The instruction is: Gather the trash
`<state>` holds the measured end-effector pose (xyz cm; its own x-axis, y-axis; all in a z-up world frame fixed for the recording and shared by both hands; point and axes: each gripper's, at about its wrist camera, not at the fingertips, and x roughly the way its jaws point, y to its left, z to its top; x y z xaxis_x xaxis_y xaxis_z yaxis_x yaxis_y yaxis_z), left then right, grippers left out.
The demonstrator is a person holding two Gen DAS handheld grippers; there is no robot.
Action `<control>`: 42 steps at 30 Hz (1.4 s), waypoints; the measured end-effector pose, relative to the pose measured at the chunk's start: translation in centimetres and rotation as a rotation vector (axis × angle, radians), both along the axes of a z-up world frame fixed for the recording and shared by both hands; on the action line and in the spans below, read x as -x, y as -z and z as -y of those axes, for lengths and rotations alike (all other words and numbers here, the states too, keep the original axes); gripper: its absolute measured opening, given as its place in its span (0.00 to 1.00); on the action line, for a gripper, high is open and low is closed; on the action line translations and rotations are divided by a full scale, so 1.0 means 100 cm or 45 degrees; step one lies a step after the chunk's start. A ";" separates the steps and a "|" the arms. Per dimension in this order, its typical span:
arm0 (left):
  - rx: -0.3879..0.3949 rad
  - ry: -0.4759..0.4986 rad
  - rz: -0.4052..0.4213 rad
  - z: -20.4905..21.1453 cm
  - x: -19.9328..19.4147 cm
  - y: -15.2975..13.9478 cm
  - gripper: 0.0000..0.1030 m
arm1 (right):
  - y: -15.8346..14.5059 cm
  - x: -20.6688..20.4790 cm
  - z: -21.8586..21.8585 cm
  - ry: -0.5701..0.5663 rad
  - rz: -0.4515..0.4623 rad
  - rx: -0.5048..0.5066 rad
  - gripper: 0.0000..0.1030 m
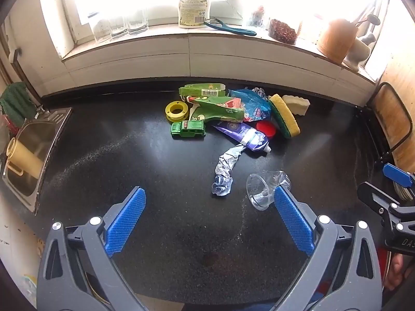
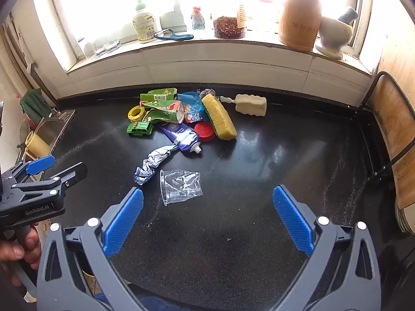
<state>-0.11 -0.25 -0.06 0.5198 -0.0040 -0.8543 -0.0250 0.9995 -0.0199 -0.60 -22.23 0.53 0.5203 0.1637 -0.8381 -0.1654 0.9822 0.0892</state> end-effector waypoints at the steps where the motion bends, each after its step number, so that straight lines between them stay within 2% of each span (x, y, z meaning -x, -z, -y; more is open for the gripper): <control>1: -0.001 -0.001 0.001 0.000 -0.001 0.000 0.94 | 0.000 0.000 0.000 0.001 0.001 0.001 0.94; 30: 0.014 0.003 -0.019 -0.003 -0.012 0.010 0.94 | 0.000 -0.017 -0.003 -0.008 -0.018 -0.005 0.94; 42: 0.011 0.033 -0.060 0.001 -0.026 0.024 0.94 | 0.009 -0.031 -0.001 -0.017 -0.033 -0.009 0.94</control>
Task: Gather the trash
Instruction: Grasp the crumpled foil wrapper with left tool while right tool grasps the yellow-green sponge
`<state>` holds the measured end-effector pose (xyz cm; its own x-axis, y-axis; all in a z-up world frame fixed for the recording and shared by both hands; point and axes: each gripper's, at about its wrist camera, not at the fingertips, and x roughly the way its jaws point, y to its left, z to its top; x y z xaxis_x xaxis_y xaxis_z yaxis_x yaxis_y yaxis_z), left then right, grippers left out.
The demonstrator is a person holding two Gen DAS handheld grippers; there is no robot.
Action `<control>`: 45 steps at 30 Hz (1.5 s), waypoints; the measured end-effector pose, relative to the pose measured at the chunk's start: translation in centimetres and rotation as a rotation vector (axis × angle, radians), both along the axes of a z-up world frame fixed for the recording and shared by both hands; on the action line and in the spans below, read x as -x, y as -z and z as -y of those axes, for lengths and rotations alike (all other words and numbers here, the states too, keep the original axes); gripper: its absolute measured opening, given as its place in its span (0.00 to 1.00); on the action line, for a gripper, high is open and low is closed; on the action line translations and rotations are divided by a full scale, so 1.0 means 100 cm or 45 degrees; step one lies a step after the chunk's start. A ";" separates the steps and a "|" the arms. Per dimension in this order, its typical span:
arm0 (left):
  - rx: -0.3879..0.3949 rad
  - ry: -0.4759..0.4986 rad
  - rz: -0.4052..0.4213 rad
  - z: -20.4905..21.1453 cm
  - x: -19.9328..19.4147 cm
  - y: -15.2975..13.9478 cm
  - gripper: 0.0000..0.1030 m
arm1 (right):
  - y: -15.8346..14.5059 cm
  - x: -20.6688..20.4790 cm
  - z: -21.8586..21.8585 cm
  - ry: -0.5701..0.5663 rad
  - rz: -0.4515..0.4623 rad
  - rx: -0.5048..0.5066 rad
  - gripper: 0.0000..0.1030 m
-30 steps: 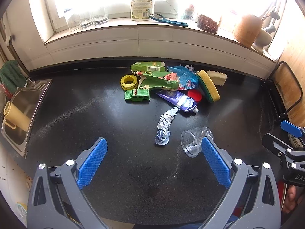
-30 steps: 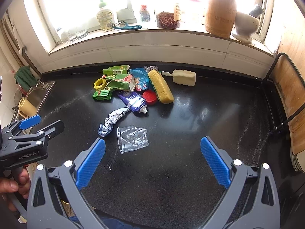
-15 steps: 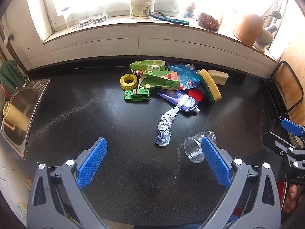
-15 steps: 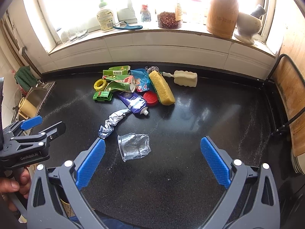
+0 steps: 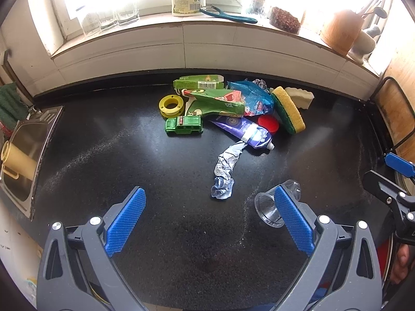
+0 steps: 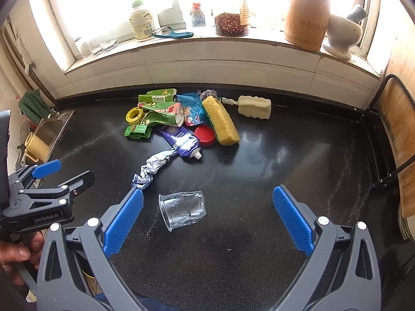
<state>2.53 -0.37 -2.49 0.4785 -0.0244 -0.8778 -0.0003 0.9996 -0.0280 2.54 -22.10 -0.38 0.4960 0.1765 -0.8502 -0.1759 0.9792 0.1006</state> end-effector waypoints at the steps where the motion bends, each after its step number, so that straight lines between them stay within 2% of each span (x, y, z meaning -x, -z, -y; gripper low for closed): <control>1: -0.003 0.004 -0.006 0.000 -0.002 0.002 0.94 | 0.001 -0.002 0.000 0.000 -0.002 0.001 0.94; 6: -0.009 0.026 -0.021 0.001 -0.015 0.017 0.94 | 0.014 -0.020 0.001 -0.013 -0.014 0.010 0.94; 17: -0.092 0.155 -0.091 0.008 -0.070 0.097 0.94 | 0.075 -0.096 -0.010 -0.125 -0.016 0.086 0.94; 19: -0.102 0.166 -0.135 0.007 -0.080 0.112 0.94 | 0.090 -0.113 -0.013 -0.145 -0.037 0.095 0.93; 21: -0.067 0.171 -0.158 0.004 -0.087 0.124 0.94 | 0.104 -0.130 -0.016 -0.163 -0.060 0.114 0.91; 26: -0.053 0.183 -0.188 0.002 -0.098 0.140 0.94 | 0.127 -0.157 -0.022 -0.193 -0.102 0.128 0.88; 29: -0.059 0.189 -0.204 0.002 -0.100 0.148 0.94 | 0.138 -0.169 -0.029 -0.215 -0.123 0.142 0.84; 32: -0.056 0.206 -0.211 0.003 -0.100 0.154 0.93 | 0.145 -0.174 -0.033 -0.225 -0.133 0.169 0.75; 33: -0.056 0.214 -0.207 0.004 -0.099 0.155 0.90 | 0.147 -0.175 -0.034 -0.230 -0.139 0.170 0.69; 34: -0.069 0.226 -0.194 0.005 -0.097 0.155 0.88 | 0.148 -0.176 -0.034 -0.230 -0.144 0.173 0.58; 35: -0.072 0.238 -0.179 0.006 -0.095 0.155 0.86 | 0.149 -0.177 -0.034 -0.228 -0.150 0.179 0.53; 36: -0.065 0.252 -0.166 0.007 -0.095 0.156 0.80 | 0.150 -0.178 -0.034 -0.227 -0.153 0.179 0.40; 37: -0.068 0.268 -0.154 0.008 -0.093 0.154 0.72 | 0.150 -0.178 -0.032 -0.224 -0.157 0.176 0.32; 38: -0.068 0.283 -0.147 0.010 -0.091 0.152 0.67 | 0.149 -0.177 -0.030 -0.216 -0.155 0.171 0.31; 40: -0.075 0.314 -0.132 0.016 -0.087 0.149 0.40 | 0.147 -0.176 -0.029 -0.206 -0.144 0.164 0.27; 41: -0.079 0.325 -0.132 0.018 -0.085 0.148 0.33 | 0.144 -0.174 -0.026 -0.198 -0.138 0.162 0.27; 42: -0.079 0.329 -0.135 0.019 -0.083 0.147 0.29 | 0.140 -0.171 -0.024 -0.186 -0.128 0.154 0.27; 45: -0.051 0.330 -0.117 0.022 -0.076 0.139 0.27 | 0.125 -0.159 -0.018 -0.154 -0.099 0.131 0.26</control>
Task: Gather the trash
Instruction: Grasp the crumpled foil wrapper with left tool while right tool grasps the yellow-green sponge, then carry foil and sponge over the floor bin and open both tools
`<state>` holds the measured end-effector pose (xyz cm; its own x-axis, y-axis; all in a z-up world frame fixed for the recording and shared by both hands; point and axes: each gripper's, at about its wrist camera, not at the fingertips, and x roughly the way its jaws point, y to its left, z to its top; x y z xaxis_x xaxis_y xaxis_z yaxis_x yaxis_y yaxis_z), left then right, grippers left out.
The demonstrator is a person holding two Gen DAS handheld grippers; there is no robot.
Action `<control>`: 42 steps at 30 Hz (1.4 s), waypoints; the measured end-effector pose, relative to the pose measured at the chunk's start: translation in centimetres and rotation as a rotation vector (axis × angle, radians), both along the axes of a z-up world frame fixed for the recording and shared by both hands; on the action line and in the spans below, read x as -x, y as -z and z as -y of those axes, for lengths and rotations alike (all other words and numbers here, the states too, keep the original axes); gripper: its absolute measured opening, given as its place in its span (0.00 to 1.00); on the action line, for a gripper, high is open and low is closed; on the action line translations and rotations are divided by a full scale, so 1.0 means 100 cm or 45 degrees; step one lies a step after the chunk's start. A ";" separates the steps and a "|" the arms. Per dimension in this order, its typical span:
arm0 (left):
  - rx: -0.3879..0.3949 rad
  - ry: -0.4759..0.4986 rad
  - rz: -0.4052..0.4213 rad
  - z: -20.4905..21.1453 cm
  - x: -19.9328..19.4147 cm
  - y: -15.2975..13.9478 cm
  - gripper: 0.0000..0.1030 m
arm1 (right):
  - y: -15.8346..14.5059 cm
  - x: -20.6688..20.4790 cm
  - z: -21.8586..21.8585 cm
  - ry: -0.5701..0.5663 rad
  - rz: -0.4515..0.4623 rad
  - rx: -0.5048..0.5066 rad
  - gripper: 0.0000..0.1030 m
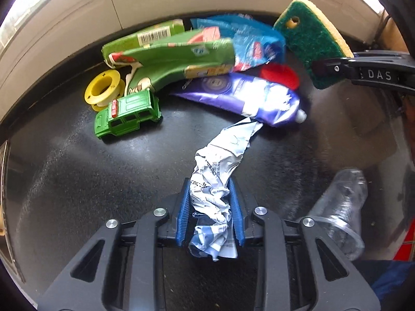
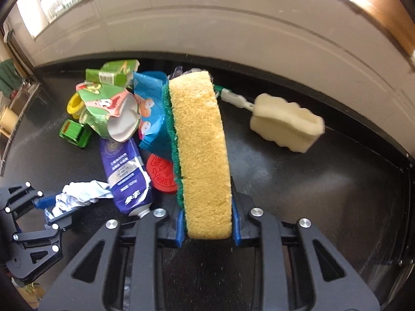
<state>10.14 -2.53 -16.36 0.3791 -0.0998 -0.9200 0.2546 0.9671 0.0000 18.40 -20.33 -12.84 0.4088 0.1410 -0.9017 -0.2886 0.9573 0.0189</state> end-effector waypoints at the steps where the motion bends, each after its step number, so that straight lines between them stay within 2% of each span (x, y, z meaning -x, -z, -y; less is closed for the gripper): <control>1: -0.003 -0.001 0.011 0.000 0.005 -0.006 0.27 | -0.006 0.005 0.002 0.011 0.007 -0.009 0.26; 5: 0.005 -0.029 0.056 -0.008 0.022 -0.033 0.27 | -0.028 0.028 0.010 0.048 0.035 -0.043 0.26; 10: 0.051 -0.125 0.097 -0.025 0.044 -0.069 0.27 | -0.055 0.076 0.011 0.051 0.065 -0.078 0.26; 14: 0.077 -0.191 0.134 -0.041 0.069 -0.086 0.27 | -0.072 0.109 0.003 0.010 0.084 -0.084 0.26; 20: 0.069 -0.286 0.178 -0.065 0.105 -0.094 0.27 | -0.092 0.151 -0.028 -0.086 0.094 -0.127 0.26; 27: 0.065 -0.489 0.234 -0.118 0.162 -0.109 0.27 | -0.095 0.189 -0.122 -0.352 0.065 -0.160 0.26; 32: 0.039 -0.706 0.250 -0.173 0.217 -0.106 0.27 | -0.087 0.223 -0.209 -0.601 0.005 -0.189 0.26; 37: 0.014 -0.949 0.214 -0.231 0.282 -0.088 0.27 | -0.070 0.259 -0.292 -0.842 -0.079 -0.196 0.26; 42: 0.033 -1.186 0.151 -0.279 0.344 -0.056 0.27 | -0.046 0.305 -0.366 -1.086 -0.186 -0.203 0.26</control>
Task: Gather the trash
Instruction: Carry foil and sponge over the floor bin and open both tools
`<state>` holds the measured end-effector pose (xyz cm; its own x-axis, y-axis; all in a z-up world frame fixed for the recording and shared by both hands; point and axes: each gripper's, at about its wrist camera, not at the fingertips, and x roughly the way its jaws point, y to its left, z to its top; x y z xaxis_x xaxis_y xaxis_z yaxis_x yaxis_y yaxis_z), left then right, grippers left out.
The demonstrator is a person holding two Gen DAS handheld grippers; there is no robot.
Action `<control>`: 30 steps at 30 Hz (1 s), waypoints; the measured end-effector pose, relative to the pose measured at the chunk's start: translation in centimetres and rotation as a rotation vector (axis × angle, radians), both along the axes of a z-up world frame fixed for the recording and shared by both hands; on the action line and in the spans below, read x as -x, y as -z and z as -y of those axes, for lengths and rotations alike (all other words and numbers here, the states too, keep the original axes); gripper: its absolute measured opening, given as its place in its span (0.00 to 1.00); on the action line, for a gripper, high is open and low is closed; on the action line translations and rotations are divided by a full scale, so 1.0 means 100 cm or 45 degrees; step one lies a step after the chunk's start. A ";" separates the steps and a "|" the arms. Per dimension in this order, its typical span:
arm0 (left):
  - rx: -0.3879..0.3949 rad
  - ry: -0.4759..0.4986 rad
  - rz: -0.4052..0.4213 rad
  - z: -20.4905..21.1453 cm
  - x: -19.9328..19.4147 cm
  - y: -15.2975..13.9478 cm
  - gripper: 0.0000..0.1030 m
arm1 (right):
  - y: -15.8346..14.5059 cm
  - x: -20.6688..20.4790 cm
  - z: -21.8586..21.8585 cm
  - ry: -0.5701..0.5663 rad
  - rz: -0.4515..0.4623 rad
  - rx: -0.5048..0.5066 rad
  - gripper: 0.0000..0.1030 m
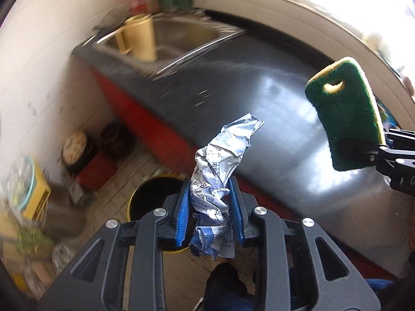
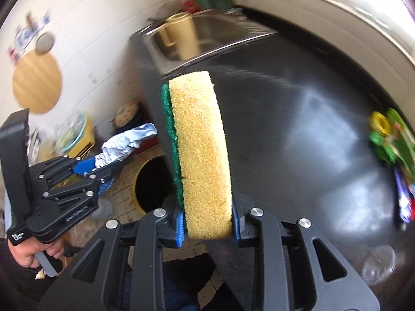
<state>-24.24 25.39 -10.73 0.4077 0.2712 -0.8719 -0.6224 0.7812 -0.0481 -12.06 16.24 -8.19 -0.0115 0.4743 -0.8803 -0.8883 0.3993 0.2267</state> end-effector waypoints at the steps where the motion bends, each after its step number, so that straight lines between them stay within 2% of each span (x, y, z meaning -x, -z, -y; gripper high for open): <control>1: 0.015 -0.041 -0.005 -0.007 0.010 0.007 0.27 | 0.006 0.009 -0.013 -0.045 -0.020 0.007 0.26; 5: 0.069 -0.178 -0.041 -0.037 0.047 0.042 0.27 | 0.033 0.042 -0.060 -0.204 -0.081 0.050 0.26; 9: 0.159 -0.274 -0.058 -0.066 0.078 0.088 0.27 | 0.075 0.068 -0.102 -0.329 -0.134 0.128 0.26; 11: 0.218 -0.325 -0.055 -0.079 0.091 0.111 0.27 | 0.101 0.076 -0.122 -0.360 -0.143 0.180 0.26; 14: 0.248 -0.320 -0.080 -0.094 0.099 0.141 0.27 | 0.131 0.080 -0.142 -0.376 -0.144 0.223 0.26; 18: 0.348 -0.355 -0.074 -0.116 0.103 0.175 0.27 | 0.168 0.083 -0.169 -0.401 -0.122 0.289 0.26; 23: 0.419 -0.390 -0.075 -0.132 0.099 0.201 0.27 | 0.188 0.087 -0.187 -0.411 -0.110 0.336 0.26; 26: 0.443 -0.382 -0.074 -0.135 0.094 0.206 0.29 | 0.189 0.080 -0.178 -0.418 -0.098 0.345 0.28; 27: 0.444 -0.379 -0.076 -0.135 0.092 0.207 0.34 | 0.189 0.080 -0.178 -0.421 -0.094 0.348 0.31; 29: 0.433 -0.363 -0.079 -0.133 0.090 0.204 0.50 | 0.192 0.080 -0.182 -0.427 -0.083 0.349 0.47; 30: 0.423 -0.357 -0.082 -0.134 0.089 0.204 0.63 | 0.194 0.082 -0.185 -0.424 -0.071 0.342 0.57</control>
